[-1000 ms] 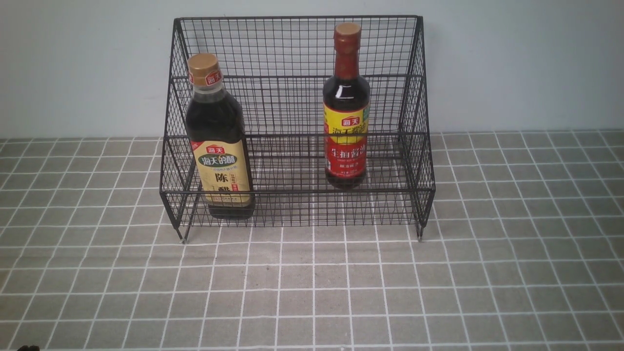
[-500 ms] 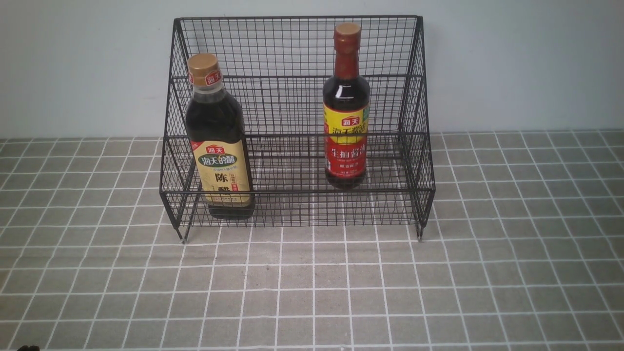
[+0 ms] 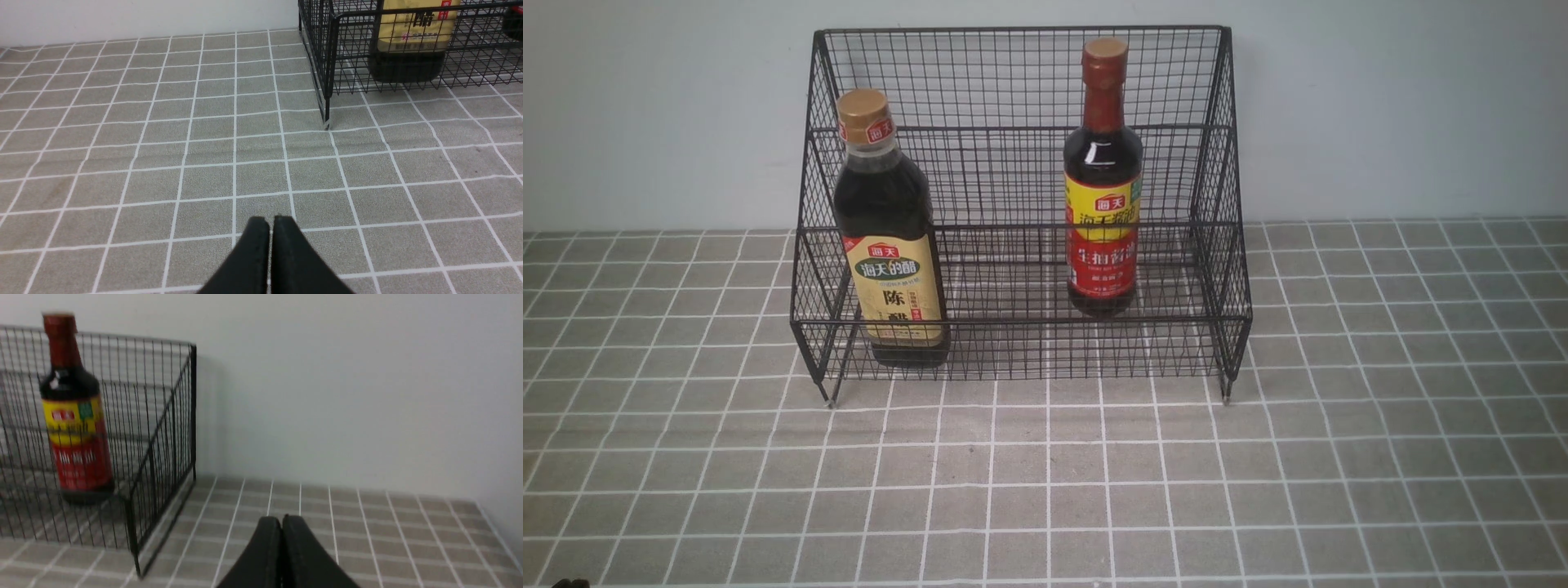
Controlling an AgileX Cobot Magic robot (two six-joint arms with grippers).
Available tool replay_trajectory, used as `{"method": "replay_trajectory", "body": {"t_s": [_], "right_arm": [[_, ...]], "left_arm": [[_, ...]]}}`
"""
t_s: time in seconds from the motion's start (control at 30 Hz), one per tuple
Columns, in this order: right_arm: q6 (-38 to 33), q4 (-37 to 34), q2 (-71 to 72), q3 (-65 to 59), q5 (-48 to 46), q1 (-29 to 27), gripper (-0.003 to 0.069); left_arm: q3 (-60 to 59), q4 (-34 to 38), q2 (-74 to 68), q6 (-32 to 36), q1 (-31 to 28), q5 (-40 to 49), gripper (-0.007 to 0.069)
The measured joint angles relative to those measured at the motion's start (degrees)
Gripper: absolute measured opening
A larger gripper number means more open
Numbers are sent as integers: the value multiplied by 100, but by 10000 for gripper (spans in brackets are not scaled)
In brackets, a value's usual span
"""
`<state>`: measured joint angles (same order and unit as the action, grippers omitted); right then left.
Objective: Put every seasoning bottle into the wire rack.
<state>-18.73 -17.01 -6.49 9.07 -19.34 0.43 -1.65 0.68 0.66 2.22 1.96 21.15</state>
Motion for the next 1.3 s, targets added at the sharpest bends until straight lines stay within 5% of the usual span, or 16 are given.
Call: {"method": "replay_trajectory", "body": {"t_s": [0.2, 1.3], "right_arm": [[0, 12, 605, -1040, -180, 0, -11], [178, 283, 717, -1030, -283, -116, -11]], "left_arm": [[0, 0, 0, 0, 0, 0, -7], [5, 0, 5, 0, -2, 17, -7]]}}
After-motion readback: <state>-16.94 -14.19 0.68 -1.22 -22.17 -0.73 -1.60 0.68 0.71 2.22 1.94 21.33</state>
